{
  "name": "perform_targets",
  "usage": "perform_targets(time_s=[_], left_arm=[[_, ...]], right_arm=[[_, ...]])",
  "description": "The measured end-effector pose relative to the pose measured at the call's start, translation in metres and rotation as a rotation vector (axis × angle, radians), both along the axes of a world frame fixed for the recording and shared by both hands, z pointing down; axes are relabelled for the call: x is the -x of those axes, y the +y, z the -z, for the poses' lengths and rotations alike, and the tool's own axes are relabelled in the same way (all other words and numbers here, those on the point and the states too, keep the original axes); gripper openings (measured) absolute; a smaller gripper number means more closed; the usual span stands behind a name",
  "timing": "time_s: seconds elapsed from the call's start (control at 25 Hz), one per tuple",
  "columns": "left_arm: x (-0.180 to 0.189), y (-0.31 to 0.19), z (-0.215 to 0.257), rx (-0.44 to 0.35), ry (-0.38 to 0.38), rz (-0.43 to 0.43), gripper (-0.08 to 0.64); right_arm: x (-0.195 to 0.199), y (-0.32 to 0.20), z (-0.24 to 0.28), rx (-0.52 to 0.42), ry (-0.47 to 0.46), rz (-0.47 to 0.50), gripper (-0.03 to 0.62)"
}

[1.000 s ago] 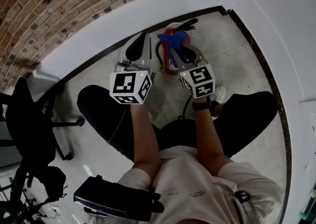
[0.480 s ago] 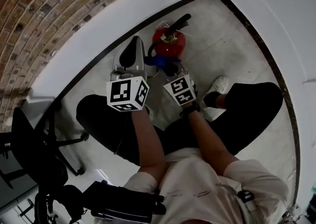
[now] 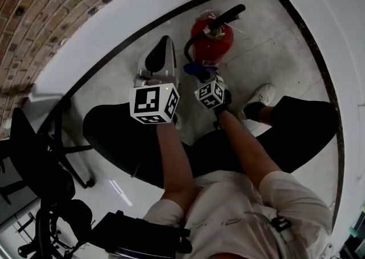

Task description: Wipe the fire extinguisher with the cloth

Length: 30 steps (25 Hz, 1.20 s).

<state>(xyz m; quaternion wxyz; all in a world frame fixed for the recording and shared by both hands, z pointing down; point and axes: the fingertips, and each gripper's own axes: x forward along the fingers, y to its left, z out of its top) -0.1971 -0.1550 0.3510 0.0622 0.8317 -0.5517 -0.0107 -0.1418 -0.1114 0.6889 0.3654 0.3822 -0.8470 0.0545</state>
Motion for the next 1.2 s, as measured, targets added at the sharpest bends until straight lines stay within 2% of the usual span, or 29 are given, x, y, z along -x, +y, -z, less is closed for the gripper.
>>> perform_targets(time_s=[0.28, 0.36, 0.48, 0.56, 0.64, 0.8, 0.88, 0.96, 1.08, 1.2], left_arm=[[0.016, 0.009, -0.002, -0.006, 0.008, 0.031, 0.001], [0.013, 0.010, -0.002, -0.008, 0.007, 0.018, 0.000], [0.001, 0.012, -0.001, -0.022, -0.033, -0.029, 0.001], [-0.001, 0.011, 0.000, -0.027, -0.028, -0.032, 0.000], [0.002, 0.009, 0.002, -0.030, -0.008, -0.017, 0.000], [0.006, 0.008, -0.001, -0.018, -0.015, -0.001, 0.000], [0.007, 0.006, -0.005, -0.006, -0.013, 0.006, 0.000], [0.009, 0.005, -0.008, 0.007, -0.014, 0.017, 0.000], [0.012, 0.005, -0.014, 0.017, -0.031, 0.033, 0.000], [0.010, 0.007, -0.015, 0.018, -0.034, 0.027, 0.001]], right_arm=[[0.006, 0.000, -0.009, -0.079, 0.081, 0.017, 0.066], [0.007, 0.002, -0.011, -0.078, 0.091, 0.048, 0.067], [0.006, 0.003, -0.014, -0.083, 0.122, 0.113, 0.066], [0.007, 0.004, -0.017, -0.074, 0.125, 0.128, 0.066], [0.008, 0.007, -0.021, -0.041, 0.102, 0.125, 0.067], [0.007, 0.010, -0.034, 0.002, 0.095, 0.133, 0.071], [0.007, 0.009, -0.048, 0.035, 0.136, 0.151, 0.071], [0.002, 0.011, -0.076, 0.106, 0.206, 0.163, 0.069], [-0.008, 0.011, -0.119, 0.202, 0.269, 0.124, 0.067], [-0.014, 0.013, -0.136, 0.265, 0.298, 0.097, 0.066]])
